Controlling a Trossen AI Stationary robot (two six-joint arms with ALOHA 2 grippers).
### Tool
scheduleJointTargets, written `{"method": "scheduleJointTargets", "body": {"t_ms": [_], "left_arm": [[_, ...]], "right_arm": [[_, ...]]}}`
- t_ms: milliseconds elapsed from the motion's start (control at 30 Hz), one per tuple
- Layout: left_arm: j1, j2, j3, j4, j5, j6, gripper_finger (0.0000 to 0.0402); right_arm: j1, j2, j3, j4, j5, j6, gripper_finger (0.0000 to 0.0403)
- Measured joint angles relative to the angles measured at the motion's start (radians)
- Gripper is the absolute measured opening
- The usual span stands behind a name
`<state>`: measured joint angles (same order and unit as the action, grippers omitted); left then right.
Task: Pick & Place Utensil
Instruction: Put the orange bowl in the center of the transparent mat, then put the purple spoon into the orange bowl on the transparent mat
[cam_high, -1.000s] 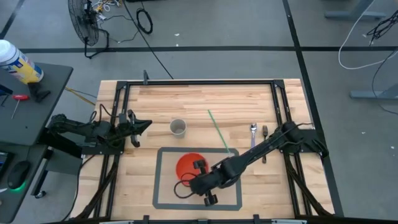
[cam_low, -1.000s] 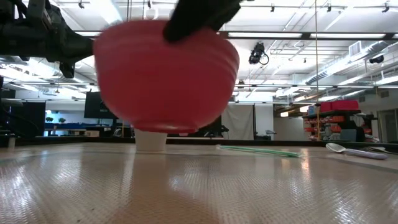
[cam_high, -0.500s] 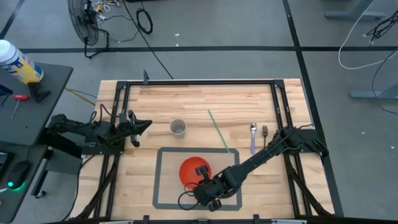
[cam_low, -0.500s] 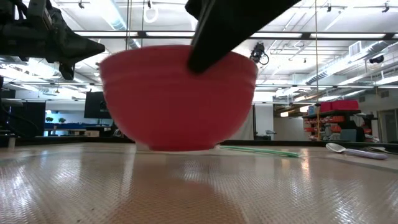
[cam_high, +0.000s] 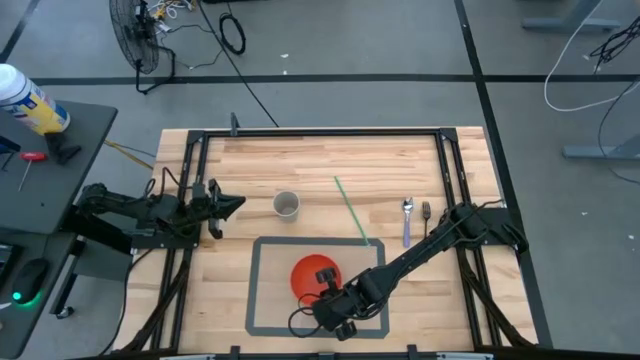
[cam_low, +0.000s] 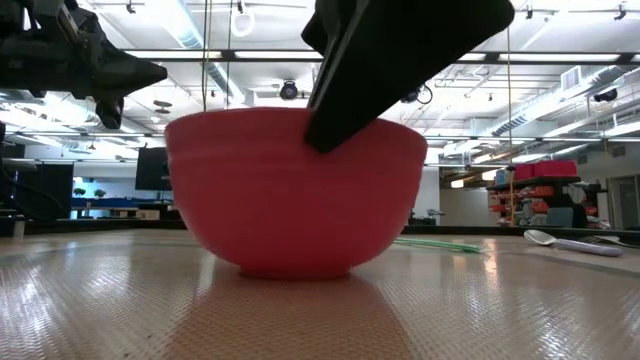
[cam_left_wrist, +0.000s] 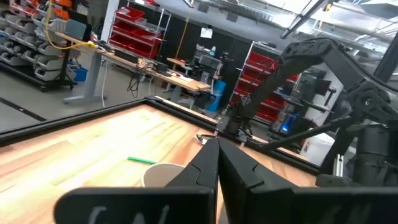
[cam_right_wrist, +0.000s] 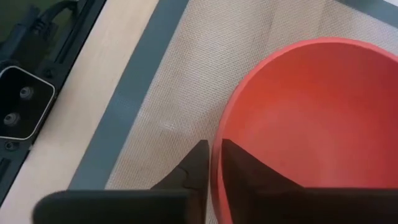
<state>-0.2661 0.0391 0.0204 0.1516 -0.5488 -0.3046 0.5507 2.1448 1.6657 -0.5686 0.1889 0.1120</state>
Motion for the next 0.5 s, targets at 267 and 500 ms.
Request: {"method": "scheduleJointTargets", "body": {"t_ms": [267, 500], "left_arm": [[0.0, 0.0, 0.0, 0.001, 0.001, 0.0, 0.0013], [0.0, 0.0, 0.0, 0.005, 0.001, 0.0, 0.0014]], "right_arm": [[0.0, -0.043, 0.007, -0.031, -0.075, 0.067, 0.0117], [0.0, -0.193, 0.009, -0.124, -0.047, 0.146, 0.0161]]}}
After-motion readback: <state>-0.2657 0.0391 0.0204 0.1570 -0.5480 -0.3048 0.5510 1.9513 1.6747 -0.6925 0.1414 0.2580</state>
